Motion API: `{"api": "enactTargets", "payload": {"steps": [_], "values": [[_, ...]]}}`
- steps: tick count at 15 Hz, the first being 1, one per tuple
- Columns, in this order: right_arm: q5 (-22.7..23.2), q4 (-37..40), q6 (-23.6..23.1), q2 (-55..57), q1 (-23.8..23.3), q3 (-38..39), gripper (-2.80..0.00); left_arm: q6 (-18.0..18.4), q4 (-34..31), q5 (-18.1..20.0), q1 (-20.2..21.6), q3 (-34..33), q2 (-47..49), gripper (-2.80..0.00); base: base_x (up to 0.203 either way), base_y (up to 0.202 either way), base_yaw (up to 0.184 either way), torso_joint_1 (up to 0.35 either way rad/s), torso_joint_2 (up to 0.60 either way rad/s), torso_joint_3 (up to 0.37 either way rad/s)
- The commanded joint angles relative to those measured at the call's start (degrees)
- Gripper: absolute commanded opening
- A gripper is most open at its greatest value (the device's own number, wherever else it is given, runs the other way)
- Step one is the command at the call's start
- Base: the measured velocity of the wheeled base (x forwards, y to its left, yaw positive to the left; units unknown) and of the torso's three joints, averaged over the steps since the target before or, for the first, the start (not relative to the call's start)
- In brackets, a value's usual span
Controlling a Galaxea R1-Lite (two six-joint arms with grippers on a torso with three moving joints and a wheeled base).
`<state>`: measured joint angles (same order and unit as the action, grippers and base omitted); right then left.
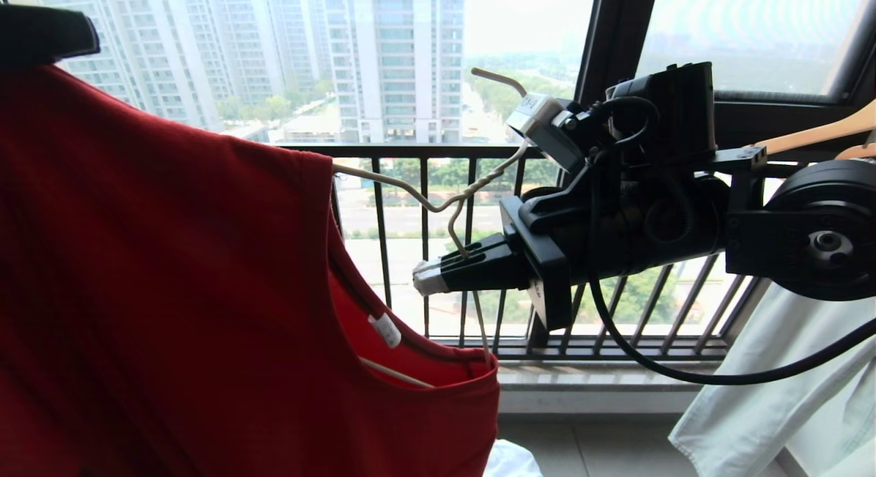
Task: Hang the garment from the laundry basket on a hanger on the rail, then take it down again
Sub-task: Hang the clothes rack on the clothesline
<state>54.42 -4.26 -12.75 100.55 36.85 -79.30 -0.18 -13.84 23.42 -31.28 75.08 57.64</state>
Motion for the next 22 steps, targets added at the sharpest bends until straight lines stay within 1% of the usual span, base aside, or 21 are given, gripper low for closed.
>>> {"api": "enactTargets", "payload": {"steps": [1,6,9,12,15,16,19,20,21,22], "values": [[0.33,-0.04,-0.08,-0.27,0.15,0.02,-2.80,0.04,-0.14,0.14,-0.01,0.24,-0.25,0.00,0.000,0.000,0.000,0.000,0.00,0.000],[-0.54,0.07,-0.08,-0.97,0.06,0.02,-2.80,0.48,-0.23,0.22,-0.01,-0.44,-0.43,0.00,0.000,0.000,0.000,0.000,0.00,0.000],[-0.98,0.13,-0.08,-1.50,-1.20,0.93,-2.80,0.89,-0.11,0.05,0.08,-1.14,-1.15,0.00,0.000,0.000,0.000,0.000,0.00,0.000],[-1.72,0.13,-0.08,-1.89,-2.88,1.83,-2.80,0.55,5.08,-0.36,0.08,-0.81,-2.44,0.00,0.000,0.000,0.000,0.000,0.00,0.000],[-2.30,0.13,-0.08,-2.73,-3.72,2.31,-2.80,0.53,4.98,-0.48,0.11,-0.84,-4.56,0.00,0.000,0.000,0.000,0.000,0.00,0.000],[-2.43,0.21,-0.08,-3.04,-4.02,2.37,-2.80,0.42,4.96,-0.80,0.16,-1.68,-5.17,0.00,0.000,0.000,0.000,0.000,0.00,0.000],[-3.78,0.39,-0.08,-4.35,-4.80,3.91,-2.80,0.36,5.35,-4.82,0.17,-5.68,-6.57,0.00,0.000,0.000,0.000,0.000,0.00,0.000],[-4.03,0.40,-0.08,-4.76,-5.29,4.35,-2.80,0.44,5.50,-4.93,0.17,-6.61,-7.57,0.00,0.000,0.000,0.000,0.000,0.00,0.000],[-4.06,0.47,-0.01,-5.45,-5.64,4.79,-2.80,0.49,5.57,-4.96,0.17,-7.20,-8.34,-2.80,0.000,0.000,0.000,0.000,0.00,0.000],[-4.24,0.53,0.01,-5.78,-6.04,5.33,-2.80,-0.03,5.55,-4.96,0.17,-7.40,-9.04,-2.80,0.000,0.000,0.000,0.000,0.00,0.000]]}}
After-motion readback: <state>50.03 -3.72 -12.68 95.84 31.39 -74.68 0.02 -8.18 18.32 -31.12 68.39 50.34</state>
